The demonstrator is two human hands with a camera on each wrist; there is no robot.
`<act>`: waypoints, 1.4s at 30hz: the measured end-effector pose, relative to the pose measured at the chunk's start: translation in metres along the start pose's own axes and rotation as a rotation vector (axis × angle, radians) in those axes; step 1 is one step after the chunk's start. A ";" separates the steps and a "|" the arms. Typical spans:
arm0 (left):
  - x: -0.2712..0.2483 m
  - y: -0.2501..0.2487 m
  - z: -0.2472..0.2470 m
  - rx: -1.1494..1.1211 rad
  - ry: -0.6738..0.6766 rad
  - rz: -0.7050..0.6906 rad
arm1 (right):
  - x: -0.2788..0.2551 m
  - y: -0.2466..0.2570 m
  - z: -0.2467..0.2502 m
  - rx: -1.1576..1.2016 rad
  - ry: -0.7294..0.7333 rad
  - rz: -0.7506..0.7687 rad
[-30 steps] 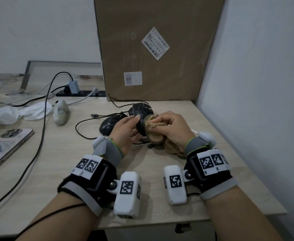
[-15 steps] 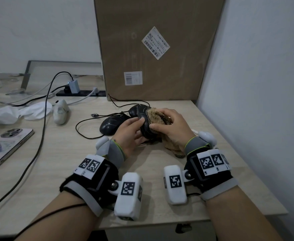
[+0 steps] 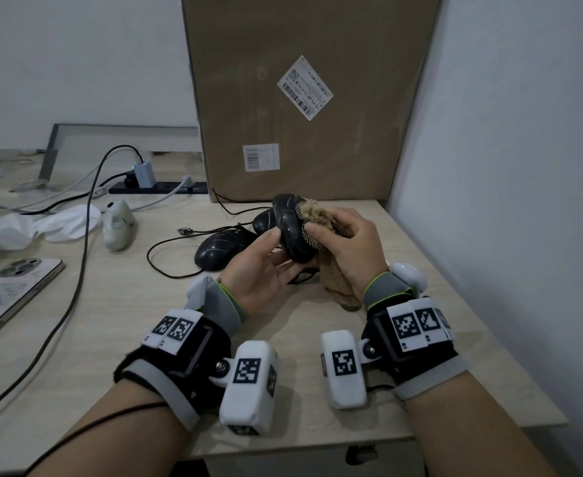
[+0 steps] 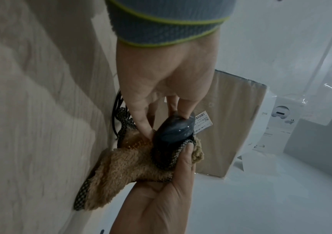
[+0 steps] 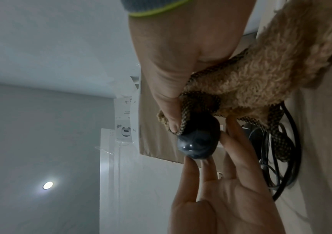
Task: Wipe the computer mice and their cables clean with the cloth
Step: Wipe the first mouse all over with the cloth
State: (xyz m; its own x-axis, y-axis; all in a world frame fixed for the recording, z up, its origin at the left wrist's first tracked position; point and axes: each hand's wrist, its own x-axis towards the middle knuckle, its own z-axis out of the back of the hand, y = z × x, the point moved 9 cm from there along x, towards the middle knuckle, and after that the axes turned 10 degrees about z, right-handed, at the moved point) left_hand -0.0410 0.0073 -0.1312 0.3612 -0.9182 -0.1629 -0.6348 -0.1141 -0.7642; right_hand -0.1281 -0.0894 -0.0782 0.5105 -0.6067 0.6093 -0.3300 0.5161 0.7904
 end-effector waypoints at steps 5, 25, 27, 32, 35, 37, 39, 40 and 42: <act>0.000 0.002 -0.004 0.067 0.038 0.014 | -0.001 0.000 0.004 0.069 -0.035 -0.018; 0.003 0.010 0.006 0.238 -0.084 0.090 | 0.001 0.001 0.009 -0.111 -0.042 0.023; 0.003 0.008 0.007 0.229 -0.108 0.069 | 0.001 0.003 0.003 -0.107 0.007 0.043; 0.003 0.001 0.015 0.207 -0.172 0.003 | -0.004 0.004 -0.012 -0.092 0.147 0.036; 0.003 -0.003 0.019 0.168 -0.195 -0.015 | -0.004 0.003 -0.013 -0.095 0.167 0.023; 0.004 -0.002 0.019 0.146 -0.196 -0.005 | -0.003 0.002 -0.011 -0.117 0.146 0.025; 0.003 0.000 0.017 0.152 -0.194 0.012 | -0.002 0.001 -0.005 -0.130 0.097 0.028; 0.003 0.001 0.017 0.160 -0.189 0.019 | -0.001 0.001 -0.002 -0.134 0.067 0.027; 0.002 0.001 0.015 0.168 -0.185 0.024 | 0.000 0.000 0.002 -0.132 0.030 0.023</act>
State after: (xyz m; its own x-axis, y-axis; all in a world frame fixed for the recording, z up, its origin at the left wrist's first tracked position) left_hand -0.0309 0.0109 -0.1420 0.4765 -0.8328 -0.2818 -0.5273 -0.0142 -0.8495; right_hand -0.1298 -0.0905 -0.0783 0.5279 -0.5767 0.6235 -0.2359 0.6057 0.7599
